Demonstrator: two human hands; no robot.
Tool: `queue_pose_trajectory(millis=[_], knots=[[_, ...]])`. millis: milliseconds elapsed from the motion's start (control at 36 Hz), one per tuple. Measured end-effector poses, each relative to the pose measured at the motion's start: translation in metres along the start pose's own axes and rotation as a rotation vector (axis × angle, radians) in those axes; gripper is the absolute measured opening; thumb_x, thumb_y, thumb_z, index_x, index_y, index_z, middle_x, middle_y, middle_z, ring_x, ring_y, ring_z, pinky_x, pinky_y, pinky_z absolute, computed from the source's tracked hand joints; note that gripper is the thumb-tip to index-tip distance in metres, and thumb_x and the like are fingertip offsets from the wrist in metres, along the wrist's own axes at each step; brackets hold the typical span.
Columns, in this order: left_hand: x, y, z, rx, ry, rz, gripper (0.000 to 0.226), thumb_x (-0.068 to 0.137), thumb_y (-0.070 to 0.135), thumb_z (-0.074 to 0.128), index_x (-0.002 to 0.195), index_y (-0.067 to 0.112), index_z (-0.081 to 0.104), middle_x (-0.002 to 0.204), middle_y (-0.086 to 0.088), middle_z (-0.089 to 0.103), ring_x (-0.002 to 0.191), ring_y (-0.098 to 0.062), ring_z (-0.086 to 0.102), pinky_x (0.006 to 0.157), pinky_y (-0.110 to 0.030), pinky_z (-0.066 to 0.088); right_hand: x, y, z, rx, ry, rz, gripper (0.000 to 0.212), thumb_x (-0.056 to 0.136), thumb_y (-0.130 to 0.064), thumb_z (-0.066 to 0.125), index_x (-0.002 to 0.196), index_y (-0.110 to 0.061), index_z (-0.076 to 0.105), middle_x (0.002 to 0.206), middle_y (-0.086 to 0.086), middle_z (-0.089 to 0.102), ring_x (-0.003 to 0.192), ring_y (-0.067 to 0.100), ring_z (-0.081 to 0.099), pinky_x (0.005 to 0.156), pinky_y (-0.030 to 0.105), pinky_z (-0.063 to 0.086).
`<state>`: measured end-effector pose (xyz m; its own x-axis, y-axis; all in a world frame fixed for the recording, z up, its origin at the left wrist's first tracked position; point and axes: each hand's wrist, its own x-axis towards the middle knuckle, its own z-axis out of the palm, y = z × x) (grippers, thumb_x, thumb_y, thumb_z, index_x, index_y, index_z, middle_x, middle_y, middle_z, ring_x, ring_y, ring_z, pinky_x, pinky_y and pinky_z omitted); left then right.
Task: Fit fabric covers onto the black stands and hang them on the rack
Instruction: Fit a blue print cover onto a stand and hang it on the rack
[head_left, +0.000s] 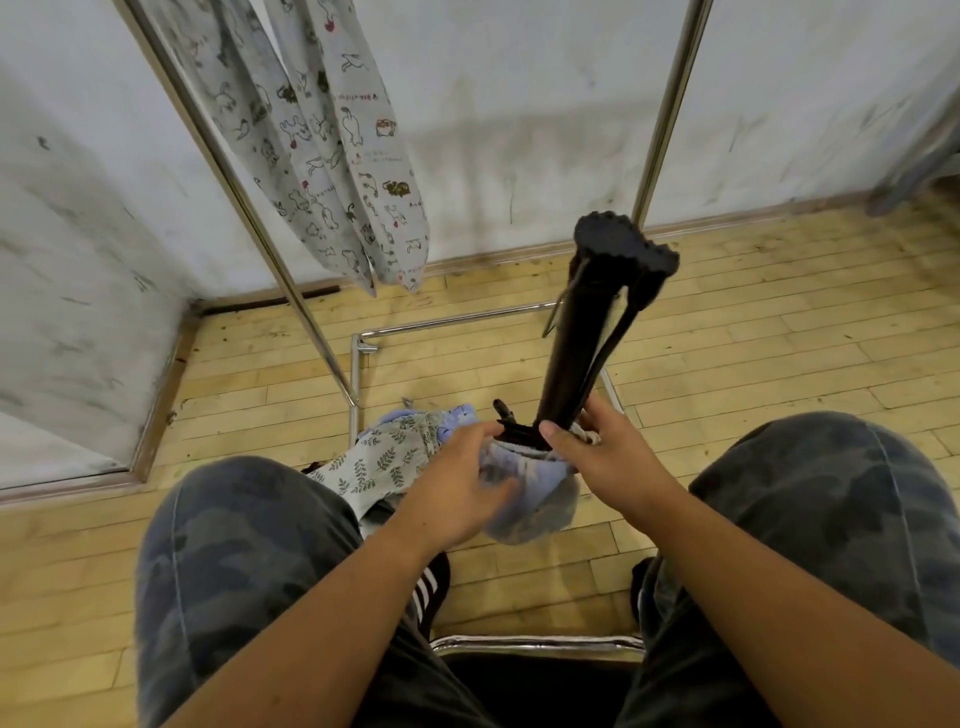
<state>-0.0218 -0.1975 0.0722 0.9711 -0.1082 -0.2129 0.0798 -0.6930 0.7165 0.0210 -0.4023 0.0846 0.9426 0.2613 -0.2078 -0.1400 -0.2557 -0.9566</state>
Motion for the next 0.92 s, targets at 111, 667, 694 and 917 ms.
queue_pose_trajectory(millis=[111,667,694,917], knots=[[0.001,0.0,0.002,0.138,0.021,0.08,0.054,0.088,0.048,0.072,0.135,0.037,0.049,0.139,0.019,0.04,0.109,-0.001,0.053,0.094,-0.028,0.051,-0.002,-0.004,-0.001,0.004,-0.009,-0.006,0.026,0.099,-0.025,0.067,0.123,-0.035,0.065,0.109,-0.035,0.068,0.111,-0.024,0.053,0.091,0.017,0.044],[-0.001,0.006,0.005,0.068,-0.028,0.153,0.007,0.094,0.037,0.066,0.091,0.034,0.06,0.1,0.017,0.055,0.091,0.0,0.058,0.078,-0.022,0.048,-0.002,-0.009,-0.002,0.059,0.06,-0.007,0.029,0.1,-0.028,0.066,0.128,-0.031,0.062,0.121,-0.017,0.068,0.107,-0.02,0.058,0.08,0.009,0.049],[-0.001,0.007,0.005,0.069,-0.022,0.142,0.008,0.094,0.038,0.066,0.089,0.034,0.06,0.098,0.016,0.056,0.091,0.0,0.057,0.079,-0.024,0.049,-0.002,-0.009,-0.002,0.057,0.073,-0.008,0.028,0.099,-0.028,0.067,0.127,-0.032,0.063,0.121,-0.016,0.069,0.109,-0.015,0.06,0.084,0.013,0.05],[-0.006,0.017,0.002,-0.009,-0.108,-0.005,0.018,0.099,0.032,0.055,0.086,0.02,0.055,0.072,0.0,0.057,0.063,-0.013,0.049,0.06,-0.031,0.041,0.001,-0.01,-0.003,0.026,0.123,-0.035,0.023,0.099,-0.028,0.068,0.108,-0.048,0.061,0.108,-0.017,0.07,0.108,0.005,0.067,0.093,0.032,0.055]])
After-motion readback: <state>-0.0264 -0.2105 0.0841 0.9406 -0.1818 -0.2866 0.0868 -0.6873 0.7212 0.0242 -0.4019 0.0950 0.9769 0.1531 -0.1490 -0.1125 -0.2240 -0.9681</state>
